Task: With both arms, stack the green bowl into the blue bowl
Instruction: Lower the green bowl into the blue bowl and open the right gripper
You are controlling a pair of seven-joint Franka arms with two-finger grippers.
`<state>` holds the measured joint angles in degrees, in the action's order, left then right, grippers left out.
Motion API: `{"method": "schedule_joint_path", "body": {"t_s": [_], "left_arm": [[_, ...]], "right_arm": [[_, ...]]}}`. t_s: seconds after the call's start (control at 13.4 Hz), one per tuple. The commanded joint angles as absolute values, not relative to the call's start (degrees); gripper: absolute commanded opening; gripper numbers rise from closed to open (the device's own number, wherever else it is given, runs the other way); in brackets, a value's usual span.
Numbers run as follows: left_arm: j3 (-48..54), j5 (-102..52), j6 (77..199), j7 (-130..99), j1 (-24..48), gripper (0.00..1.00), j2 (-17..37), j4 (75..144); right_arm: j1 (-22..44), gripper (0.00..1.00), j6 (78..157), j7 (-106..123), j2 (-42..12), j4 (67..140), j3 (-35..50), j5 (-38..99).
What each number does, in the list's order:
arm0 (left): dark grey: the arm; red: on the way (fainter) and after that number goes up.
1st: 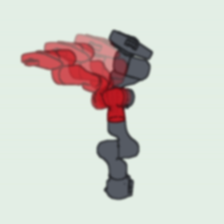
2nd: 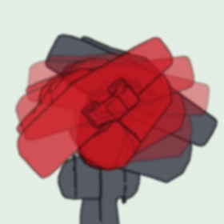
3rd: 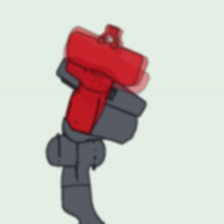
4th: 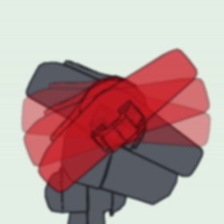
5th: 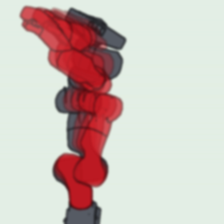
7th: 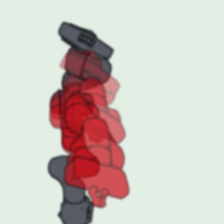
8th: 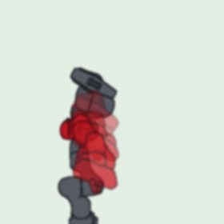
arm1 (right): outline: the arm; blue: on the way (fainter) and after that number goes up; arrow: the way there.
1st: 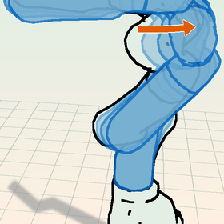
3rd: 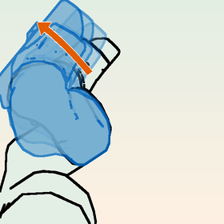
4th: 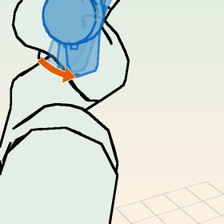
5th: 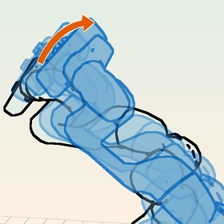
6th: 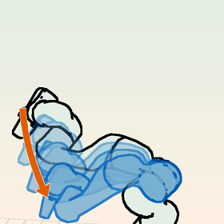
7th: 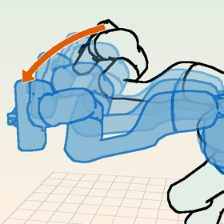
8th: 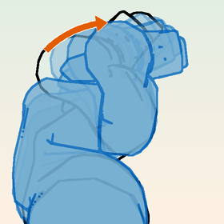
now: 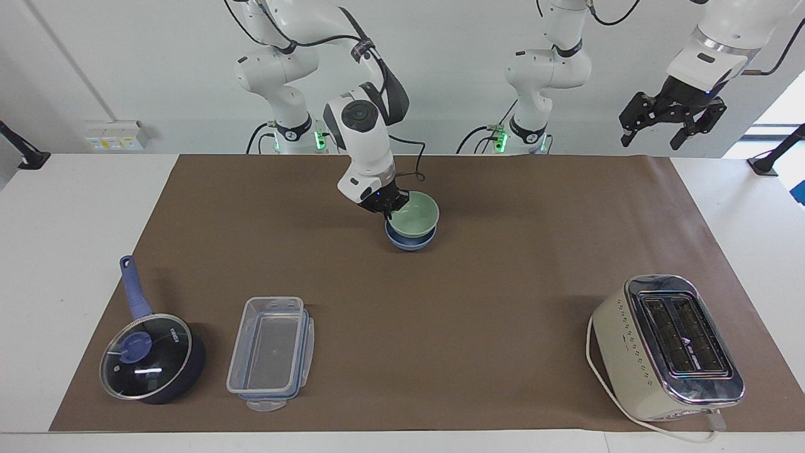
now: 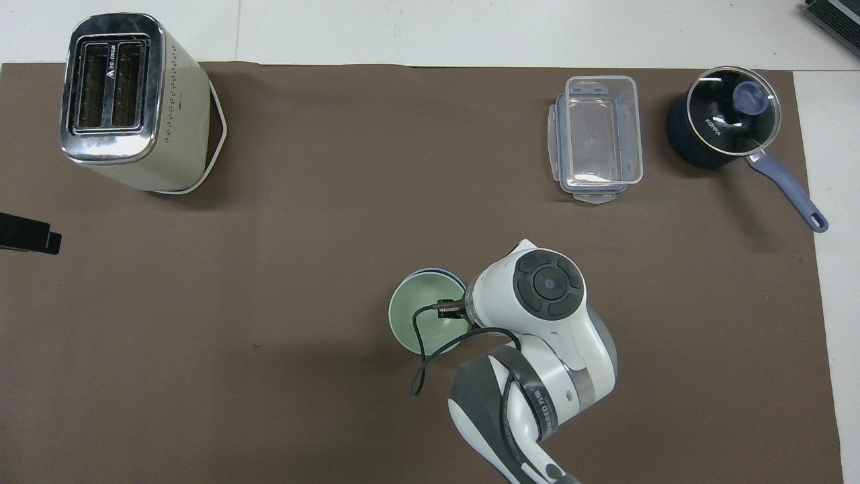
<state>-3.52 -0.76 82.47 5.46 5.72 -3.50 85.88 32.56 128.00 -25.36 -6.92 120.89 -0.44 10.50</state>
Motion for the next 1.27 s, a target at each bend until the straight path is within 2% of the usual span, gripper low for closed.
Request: {"method": "schedule_joint_path", "body": {"t_s": [0.0, 0.6, 1.19], "left_arm": [[-3.3, -0.4, 82.8, 5.6, 5.1, 1.00, -5.0, 87.7], [-3.2, -0.4, 83.1, 6.0, 5.2, 1.00, -4.9, 87.7], [-3.2, -0.4, 83.2, 6.3, 5.2, 1.00, -4.9, 87.7]], "right_arm": [[32.4, 0.00, 129.8, -24.7, -6.7, 121.9, -0.4, 12.0], [31.6, 0.00, 133.4, -24.3, -7.6, 121.9, -0.5, 12.0], [31.7, 0.00, 133.4, -24.3, -8.9, 122.1, -0.5, 12.0]]}}
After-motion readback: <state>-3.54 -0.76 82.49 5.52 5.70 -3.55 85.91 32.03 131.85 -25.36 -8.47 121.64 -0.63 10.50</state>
